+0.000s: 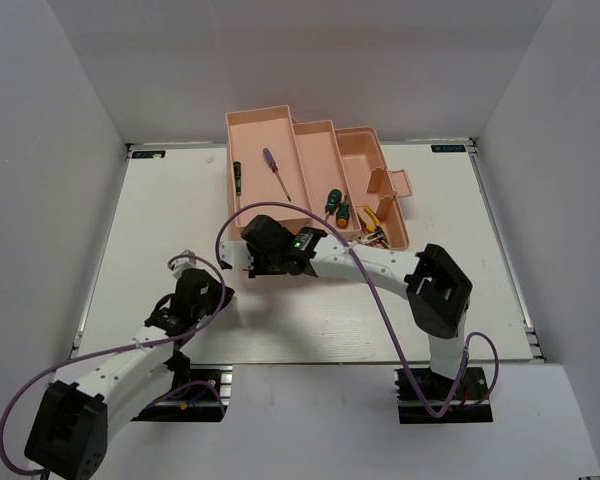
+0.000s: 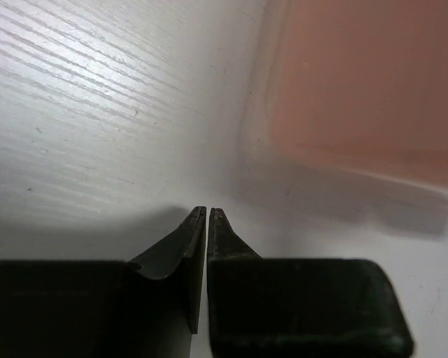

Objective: Sort the tools into containers

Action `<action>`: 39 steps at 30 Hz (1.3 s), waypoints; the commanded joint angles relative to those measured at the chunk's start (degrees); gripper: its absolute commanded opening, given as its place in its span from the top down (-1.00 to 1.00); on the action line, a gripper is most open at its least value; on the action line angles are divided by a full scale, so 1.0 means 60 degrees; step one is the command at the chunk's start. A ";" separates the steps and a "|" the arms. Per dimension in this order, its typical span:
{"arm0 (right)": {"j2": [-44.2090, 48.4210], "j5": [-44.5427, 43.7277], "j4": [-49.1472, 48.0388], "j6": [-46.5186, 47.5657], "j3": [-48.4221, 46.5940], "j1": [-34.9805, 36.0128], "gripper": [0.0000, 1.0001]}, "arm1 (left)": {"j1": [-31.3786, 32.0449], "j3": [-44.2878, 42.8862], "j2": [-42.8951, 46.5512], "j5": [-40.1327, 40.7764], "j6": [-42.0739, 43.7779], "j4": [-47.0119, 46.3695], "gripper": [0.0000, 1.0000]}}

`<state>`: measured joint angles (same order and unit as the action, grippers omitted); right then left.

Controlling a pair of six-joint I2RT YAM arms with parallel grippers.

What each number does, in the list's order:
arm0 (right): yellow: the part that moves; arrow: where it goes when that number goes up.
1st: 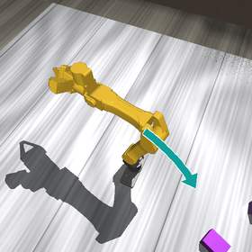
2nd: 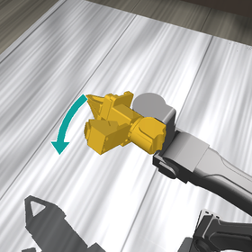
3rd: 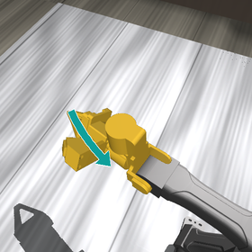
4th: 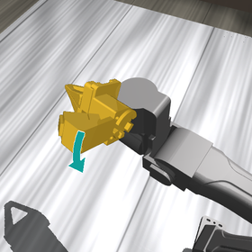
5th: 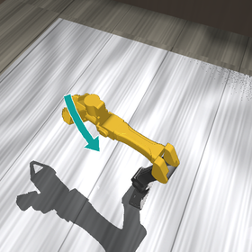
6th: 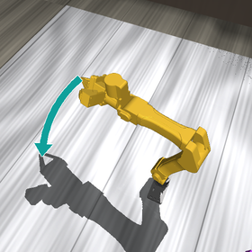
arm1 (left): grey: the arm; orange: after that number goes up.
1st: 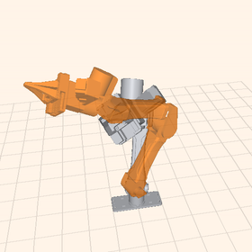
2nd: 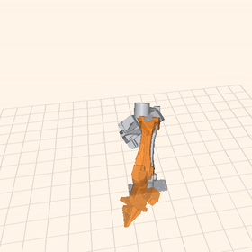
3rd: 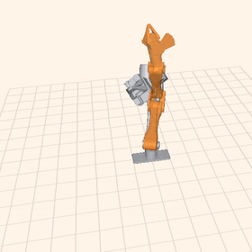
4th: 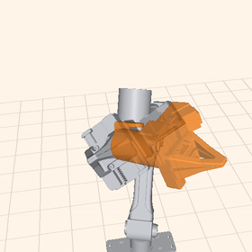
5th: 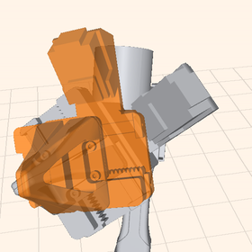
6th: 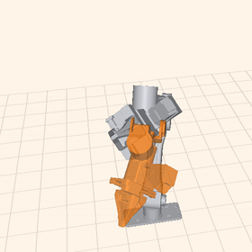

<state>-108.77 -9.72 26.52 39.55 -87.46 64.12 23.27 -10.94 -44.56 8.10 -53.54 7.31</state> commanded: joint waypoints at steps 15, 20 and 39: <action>0.1326 -0.0563 -0.0129 -0.0718 -0.1610 0.0051 1.00 | -0.0215 0.0738 -0.2211 -0.0279 -0.1330 -0.3940 0.58; 0.1458 -0.0637 -0.0114 -0.0718 -0.1580 0.0037 1.00 | -0.0449 0.0827 -0.3732 -0.0792 -0.1712 -0.6006 0.50; 0.1722 -0.0197 -0.0099 -0.0981 -0.0731 0.0022 1.00 | -0.1445 0.0197 -0.7003 -0.3605 -0.1332 -1.2132 0.02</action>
<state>-103.96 -10.39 31.16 33.34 -90.94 63.55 15.33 -9.21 -86.87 -7.97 -63.83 -53.28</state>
